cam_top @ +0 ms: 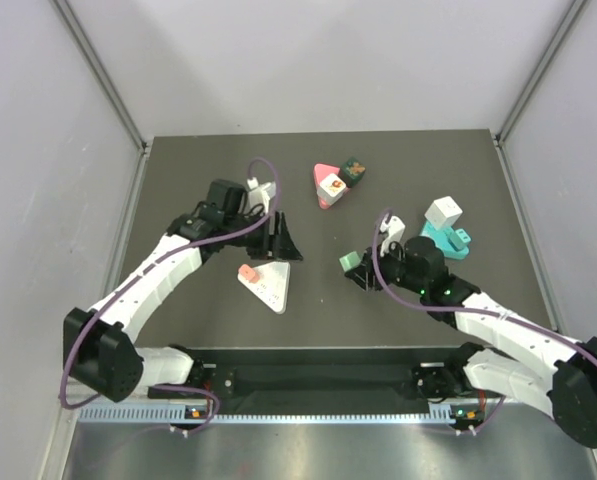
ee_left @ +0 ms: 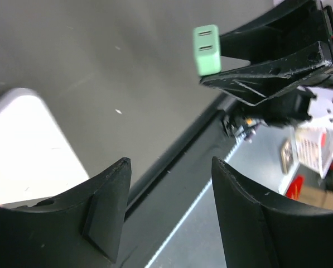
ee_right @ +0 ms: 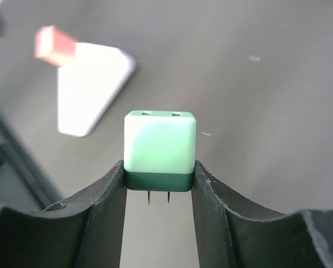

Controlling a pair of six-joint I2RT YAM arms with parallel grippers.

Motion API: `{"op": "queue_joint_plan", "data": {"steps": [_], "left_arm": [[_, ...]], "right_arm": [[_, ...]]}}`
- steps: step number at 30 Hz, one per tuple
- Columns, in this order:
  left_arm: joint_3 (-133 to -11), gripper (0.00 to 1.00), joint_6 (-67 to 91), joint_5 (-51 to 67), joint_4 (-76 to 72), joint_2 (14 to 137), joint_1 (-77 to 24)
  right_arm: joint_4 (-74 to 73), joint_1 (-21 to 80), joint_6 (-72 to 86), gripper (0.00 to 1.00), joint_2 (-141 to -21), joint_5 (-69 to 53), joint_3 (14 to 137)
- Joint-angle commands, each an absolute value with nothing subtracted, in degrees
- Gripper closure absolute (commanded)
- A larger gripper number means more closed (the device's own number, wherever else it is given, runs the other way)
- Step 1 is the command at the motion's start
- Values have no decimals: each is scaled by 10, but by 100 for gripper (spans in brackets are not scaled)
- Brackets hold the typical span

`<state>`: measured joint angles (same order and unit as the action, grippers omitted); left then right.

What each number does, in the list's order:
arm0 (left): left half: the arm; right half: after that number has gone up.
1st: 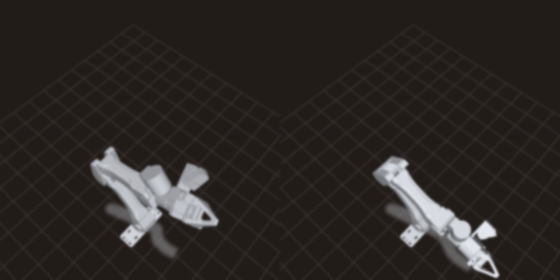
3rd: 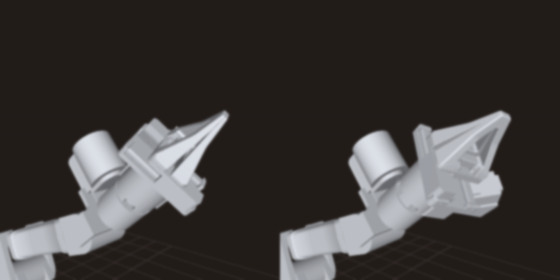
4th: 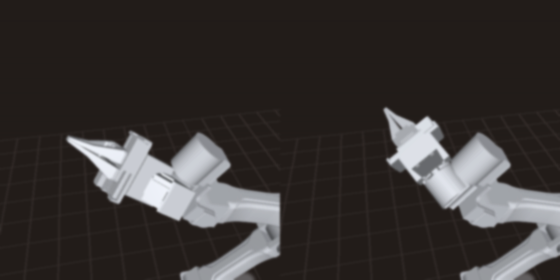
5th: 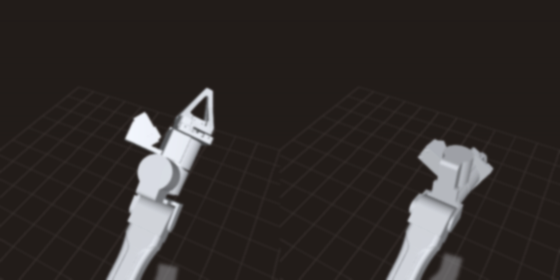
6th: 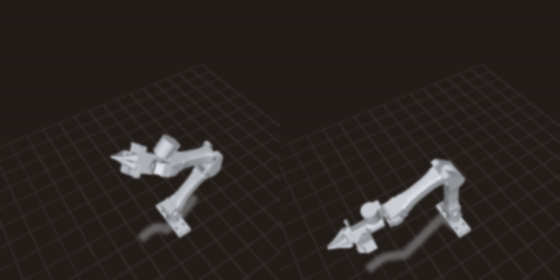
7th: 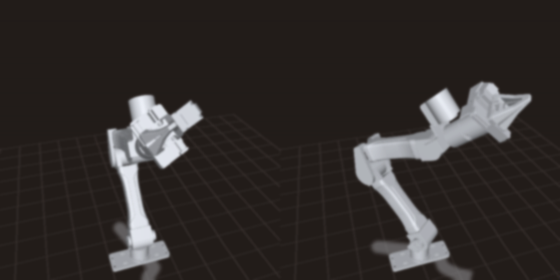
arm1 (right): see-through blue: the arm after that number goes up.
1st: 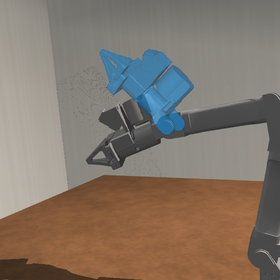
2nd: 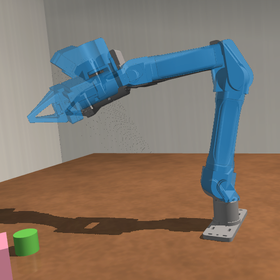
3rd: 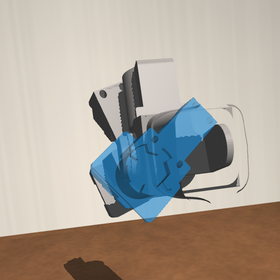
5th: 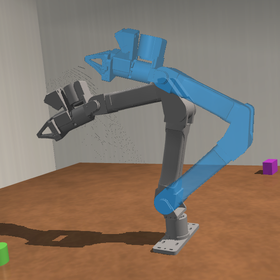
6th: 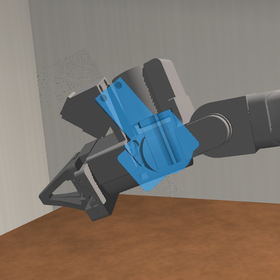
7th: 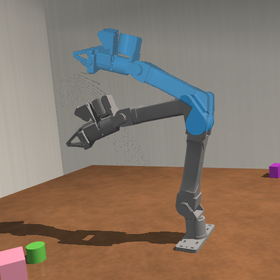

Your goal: Insert the plug

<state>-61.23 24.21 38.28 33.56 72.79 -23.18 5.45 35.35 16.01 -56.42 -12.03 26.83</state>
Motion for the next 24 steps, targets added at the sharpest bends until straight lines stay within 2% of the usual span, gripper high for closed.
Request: {"op": "queue_joint_plan", "data": {"steps": [1, 5, 15, 24], "left_arm": [[-624, 36, 278, 424, 274, 751, -273], [-602, 36, 340, 435, 201, 755, -289], [-587, 39, 391, 403, 182, 804, -331], [-574, 50, 418, 394, 178, 827, -348]], "right_arm": [[143, 380, 149, 100, -556, -211, 268], [151, 410, 151, 100, -562, -229, 279], [159, 469, 149, 100, -570, -191, 302], [163, 478, 138, 100, -574, -167, 304]]}}
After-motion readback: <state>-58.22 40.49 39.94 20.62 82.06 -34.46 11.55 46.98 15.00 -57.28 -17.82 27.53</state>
